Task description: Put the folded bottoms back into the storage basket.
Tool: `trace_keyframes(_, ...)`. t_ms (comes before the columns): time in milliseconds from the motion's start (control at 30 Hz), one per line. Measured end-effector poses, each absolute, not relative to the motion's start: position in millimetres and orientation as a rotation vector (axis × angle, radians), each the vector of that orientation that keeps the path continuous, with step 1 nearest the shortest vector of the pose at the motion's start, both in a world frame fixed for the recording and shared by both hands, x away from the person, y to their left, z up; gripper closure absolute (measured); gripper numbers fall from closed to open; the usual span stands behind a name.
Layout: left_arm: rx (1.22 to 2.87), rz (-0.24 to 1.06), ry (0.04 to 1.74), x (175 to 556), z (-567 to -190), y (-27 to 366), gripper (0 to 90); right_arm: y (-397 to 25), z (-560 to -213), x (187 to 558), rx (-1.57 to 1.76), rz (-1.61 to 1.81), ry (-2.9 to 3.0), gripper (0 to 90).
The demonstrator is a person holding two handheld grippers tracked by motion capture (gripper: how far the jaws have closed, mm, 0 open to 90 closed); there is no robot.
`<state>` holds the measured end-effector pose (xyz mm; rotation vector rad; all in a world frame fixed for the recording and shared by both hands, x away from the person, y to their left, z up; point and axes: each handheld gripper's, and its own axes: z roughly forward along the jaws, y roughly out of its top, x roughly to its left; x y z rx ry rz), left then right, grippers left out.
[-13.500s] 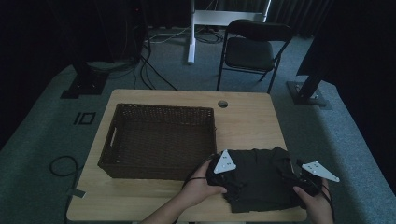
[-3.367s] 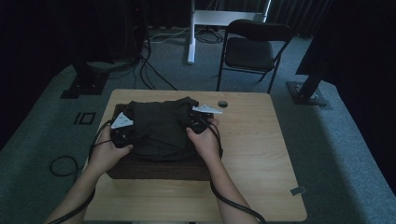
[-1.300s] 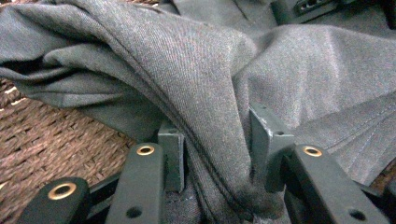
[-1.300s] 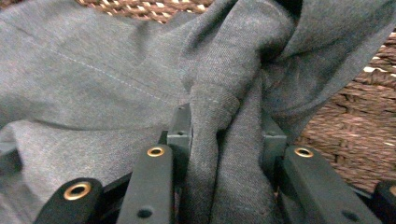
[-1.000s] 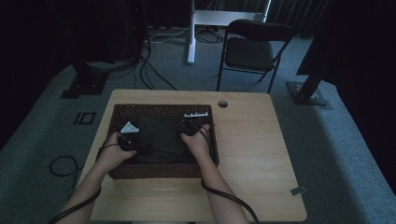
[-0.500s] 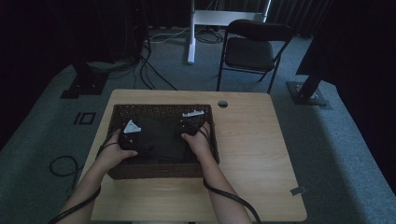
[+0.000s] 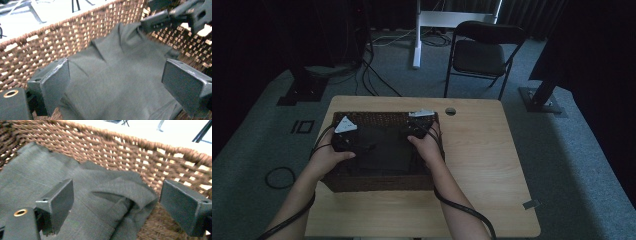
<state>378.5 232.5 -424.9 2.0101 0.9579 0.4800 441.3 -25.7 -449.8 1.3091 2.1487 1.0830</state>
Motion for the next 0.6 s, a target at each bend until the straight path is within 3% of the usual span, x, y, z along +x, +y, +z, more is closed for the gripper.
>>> trace_keyframes(200, 1.999, 0.506, 0.974, 373, -417, 232, 9.0, -28, -435, 435, 1.255, 1.092, 2.144, 12.2)
trace_keyframes(600, 1.929, 0.429, 0.963, 355, -404, 235, 9.4, -38, -414, 420, 1.178, 1.121, 2.145, 12.4)
